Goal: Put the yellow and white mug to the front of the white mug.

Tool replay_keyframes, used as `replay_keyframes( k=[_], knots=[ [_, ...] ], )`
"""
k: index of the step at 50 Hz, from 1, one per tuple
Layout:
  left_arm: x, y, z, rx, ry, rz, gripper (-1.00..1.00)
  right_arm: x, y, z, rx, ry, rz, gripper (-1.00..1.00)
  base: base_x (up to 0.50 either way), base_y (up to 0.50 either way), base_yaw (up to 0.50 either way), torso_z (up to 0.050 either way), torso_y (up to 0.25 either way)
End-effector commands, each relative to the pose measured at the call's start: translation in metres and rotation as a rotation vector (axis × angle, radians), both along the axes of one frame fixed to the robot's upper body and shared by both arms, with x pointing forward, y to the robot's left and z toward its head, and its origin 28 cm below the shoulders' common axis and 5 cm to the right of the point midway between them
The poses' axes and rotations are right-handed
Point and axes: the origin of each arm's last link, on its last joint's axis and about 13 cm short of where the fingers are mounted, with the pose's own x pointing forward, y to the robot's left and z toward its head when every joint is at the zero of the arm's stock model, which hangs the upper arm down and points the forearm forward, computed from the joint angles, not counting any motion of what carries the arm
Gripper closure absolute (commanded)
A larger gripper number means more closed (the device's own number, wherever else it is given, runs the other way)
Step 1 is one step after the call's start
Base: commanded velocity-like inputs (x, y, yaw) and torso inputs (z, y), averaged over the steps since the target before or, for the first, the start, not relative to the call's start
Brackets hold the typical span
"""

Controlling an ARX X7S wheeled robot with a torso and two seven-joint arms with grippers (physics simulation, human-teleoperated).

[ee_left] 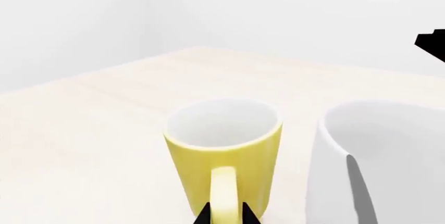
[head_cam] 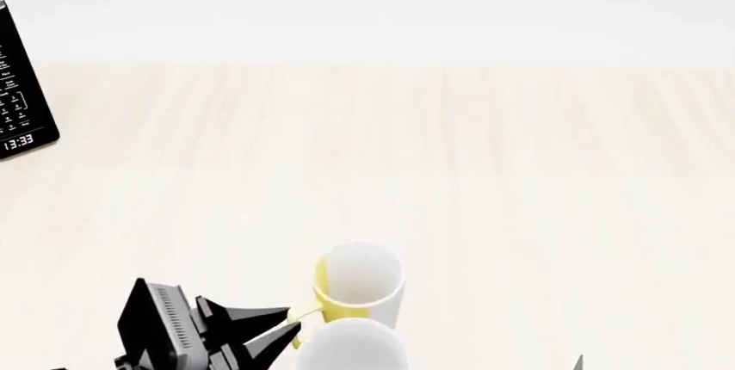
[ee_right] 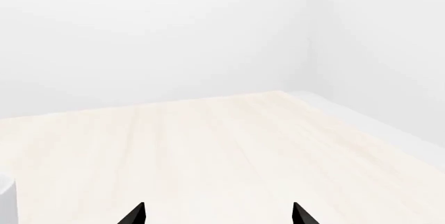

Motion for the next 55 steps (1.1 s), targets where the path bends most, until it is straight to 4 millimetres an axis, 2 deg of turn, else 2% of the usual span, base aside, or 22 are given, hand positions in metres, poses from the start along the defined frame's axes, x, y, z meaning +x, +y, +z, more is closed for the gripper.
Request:
replay_keyframes(
  k=[1,15,16,55],
  knots=[
    [-0.005,-0.001,-0.009,0.025,0.01,-0.019,1.0,0.0,0.0,0.0,0.001,0.0,0.001,-1.0,0.0,0.0,0.0,0.0,0.0],
    [-0.004,0.0,-0.009,0.036,0.007,0.01,1.0,0.0,0.0,0.0,0.0,0.0,0.001,-1.0,0.0,0.0,0.0,0.0,0.0],
    [-0.003,-0.001,-0.008,0.035,0.016,0.013,-1.0,0.0,0.0,0.0,0.001,0.0,0.001,-1.0,0.0,0.0,0.0,0.0,0.0],
    [-0.003,0.006,0.004,-0.153,0.054,0.01,-1.0,0.0,0.0,0.0,0.0,0.002,0.0,-1.0,0.0,0.0,0.0,0.0,0.0]
  ],
)
